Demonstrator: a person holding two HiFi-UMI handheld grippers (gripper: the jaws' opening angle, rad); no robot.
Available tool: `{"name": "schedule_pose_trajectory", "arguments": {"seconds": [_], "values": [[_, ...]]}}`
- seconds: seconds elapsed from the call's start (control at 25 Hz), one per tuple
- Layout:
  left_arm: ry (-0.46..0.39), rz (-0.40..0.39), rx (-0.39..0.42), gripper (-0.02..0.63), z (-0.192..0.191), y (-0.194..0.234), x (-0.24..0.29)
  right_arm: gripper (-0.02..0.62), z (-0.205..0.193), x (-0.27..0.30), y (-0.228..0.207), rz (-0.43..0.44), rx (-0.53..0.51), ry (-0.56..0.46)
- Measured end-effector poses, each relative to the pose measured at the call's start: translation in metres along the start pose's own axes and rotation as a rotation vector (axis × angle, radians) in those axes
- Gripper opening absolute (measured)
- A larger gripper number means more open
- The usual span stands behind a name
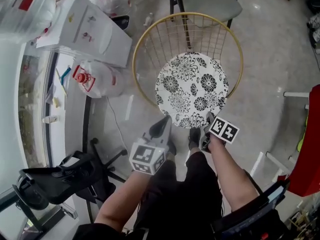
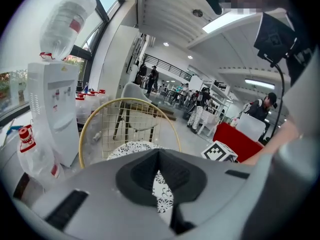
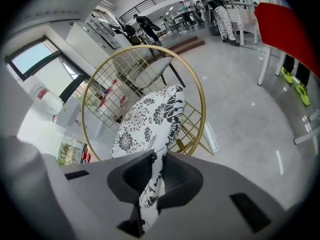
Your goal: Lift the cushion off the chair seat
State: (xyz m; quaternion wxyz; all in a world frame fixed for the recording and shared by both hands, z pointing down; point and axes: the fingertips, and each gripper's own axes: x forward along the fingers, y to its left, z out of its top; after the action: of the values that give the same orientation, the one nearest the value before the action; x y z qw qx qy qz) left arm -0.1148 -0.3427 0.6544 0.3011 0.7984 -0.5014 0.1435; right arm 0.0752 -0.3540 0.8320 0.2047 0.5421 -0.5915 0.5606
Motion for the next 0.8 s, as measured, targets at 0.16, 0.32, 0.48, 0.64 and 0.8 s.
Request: {"name": "schedule_pose_trajectory", "arguments": {"seconds": [0.16, 0.32, 0.48, 0.64, 0.8], "values": [[-0.031, 0.003, 0.021, 0.006, 0.023, -0.006, -0.008, 0.034, 0.017, -0.017, 0.02, 0.042, -0.06, -0.016], [-0.061, -0.007, 0.033, 0.006, 0.047, -0.02, -0.024, 0.033, 0.03, -0.048, 0.035, 0.055, -0.098, -0.043], [-0.092, -0.004, 0.058, 0.006, 0.068, -0.026, -0.036, 0.032, 0.05, -0.071, 0.059, 0.078, -0.212, -0.093], [-0.106, 0.013, 0.051, 0.006, 0.085, -0.026, -0.048, 0.032, 0.065, -0.093, 0.093, 0.103, -0.355, -0.13], [-0.149, -0.001, 0.051, 0.006, 0.106, -0.034, -0.062, 0.032, 0.075, -0.116, 0.122, 0.142, -0.444, -0.156]]}}
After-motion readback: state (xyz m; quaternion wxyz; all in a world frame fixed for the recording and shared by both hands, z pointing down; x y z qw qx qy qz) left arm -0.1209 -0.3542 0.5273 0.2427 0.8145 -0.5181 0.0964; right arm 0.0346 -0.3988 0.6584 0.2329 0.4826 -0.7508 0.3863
